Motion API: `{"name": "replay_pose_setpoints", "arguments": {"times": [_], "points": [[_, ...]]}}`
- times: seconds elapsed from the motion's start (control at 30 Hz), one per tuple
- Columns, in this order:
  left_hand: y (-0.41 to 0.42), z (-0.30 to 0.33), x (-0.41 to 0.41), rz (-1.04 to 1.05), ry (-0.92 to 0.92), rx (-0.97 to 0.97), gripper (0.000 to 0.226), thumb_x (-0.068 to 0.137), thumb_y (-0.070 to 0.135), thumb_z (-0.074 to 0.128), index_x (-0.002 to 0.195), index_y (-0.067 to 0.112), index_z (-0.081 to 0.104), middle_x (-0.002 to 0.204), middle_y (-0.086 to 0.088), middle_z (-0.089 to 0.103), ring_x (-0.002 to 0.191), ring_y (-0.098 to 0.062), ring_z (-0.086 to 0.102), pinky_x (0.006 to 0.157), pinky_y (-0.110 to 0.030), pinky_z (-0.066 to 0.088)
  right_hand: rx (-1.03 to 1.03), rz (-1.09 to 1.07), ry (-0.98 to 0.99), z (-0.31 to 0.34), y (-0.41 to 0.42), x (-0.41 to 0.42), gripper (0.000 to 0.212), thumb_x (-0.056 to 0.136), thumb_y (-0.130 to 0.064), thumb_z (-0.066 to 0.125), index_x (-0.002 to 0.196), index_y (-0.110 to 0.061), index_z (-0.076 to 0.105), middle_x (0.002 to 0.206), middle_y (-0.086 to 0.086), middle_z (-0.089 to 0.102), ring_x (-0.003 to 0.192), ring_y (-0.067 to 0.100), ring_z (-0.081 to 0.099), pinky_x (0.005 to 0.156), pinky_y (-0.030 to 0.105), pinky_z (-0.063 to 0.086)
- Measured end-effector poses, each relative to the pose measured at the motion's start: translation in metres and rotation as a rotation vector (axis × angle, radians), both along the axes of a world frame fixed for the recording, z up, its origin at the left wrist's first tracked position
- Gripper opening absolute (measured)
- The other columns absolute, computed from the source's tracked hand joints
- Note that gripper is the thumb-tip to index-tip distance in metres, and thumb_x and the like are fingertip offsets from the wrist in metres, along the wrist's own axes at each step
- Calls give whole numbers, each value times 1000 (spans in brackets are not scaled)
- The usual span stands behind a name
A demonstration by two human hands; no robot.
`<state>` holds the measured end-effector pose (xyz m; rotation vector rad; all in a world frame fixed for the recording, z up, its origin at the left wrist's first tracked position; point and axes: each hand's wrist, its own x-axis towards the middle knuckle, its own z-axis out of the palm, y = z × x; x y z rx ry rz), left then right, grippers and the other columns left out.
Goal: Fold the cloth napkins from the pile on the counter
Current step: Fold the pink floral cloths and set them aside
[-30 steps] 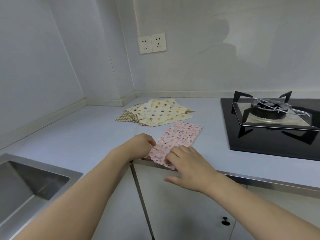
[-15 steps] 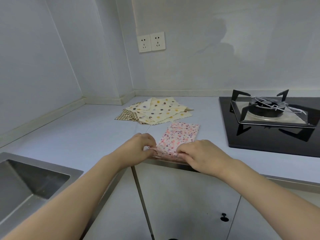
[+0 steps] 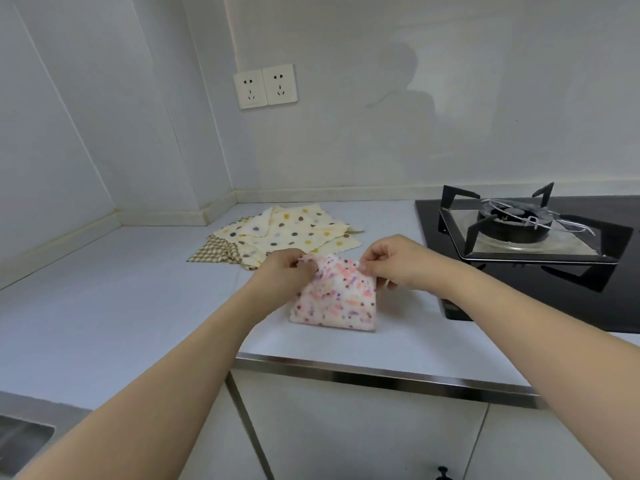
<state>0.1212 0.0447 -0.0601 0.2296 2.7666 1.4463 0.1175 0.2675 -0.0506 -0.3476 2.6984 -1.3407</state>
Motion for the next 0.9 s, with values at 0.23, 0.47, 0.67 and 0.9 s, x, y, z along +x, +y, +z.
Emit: {"name": "replay_pose_setpoints", "arguments": {"times": [0.23,0.47,0.67,0.9], "points": [[32,-28,-49,100,113,-345,30,96,27,48,70,15,39,64,2,43,57,-15,39,51,-27,29,216,-74,64,-24,3,-52,10,92,-21,60,83,-21,65,78,-11,65,72,7,63,68,23,47],[37,-40,-59,175,140,-471,34,94,39,50,70,18,39,66,3,45,60,-16,42,54,-29,29,285,-56,64,-27,13,-65,10,93,-22,59,83,-24,60,85,-13,59,79,6,54,62,17,39],[39,-36,-62,147,50,-530,31,93,42,51,74,19,41,71,4,47,66,-16,45,58,-30,32,455,-10,64,-27,13,-63,5,92,-19,60,88,-21,61,91,-9,57,89,13,55,71,21,39],[31,-23,-20,170,257,-434,31,89,42,55,114,25,50,108,8,52,98,-16,50,81,-32,42,390,-55,27,-31,17,-52,8,94,-18,55,97,-23,60,101,-3,58,92,16,55,75,24,39]]}}
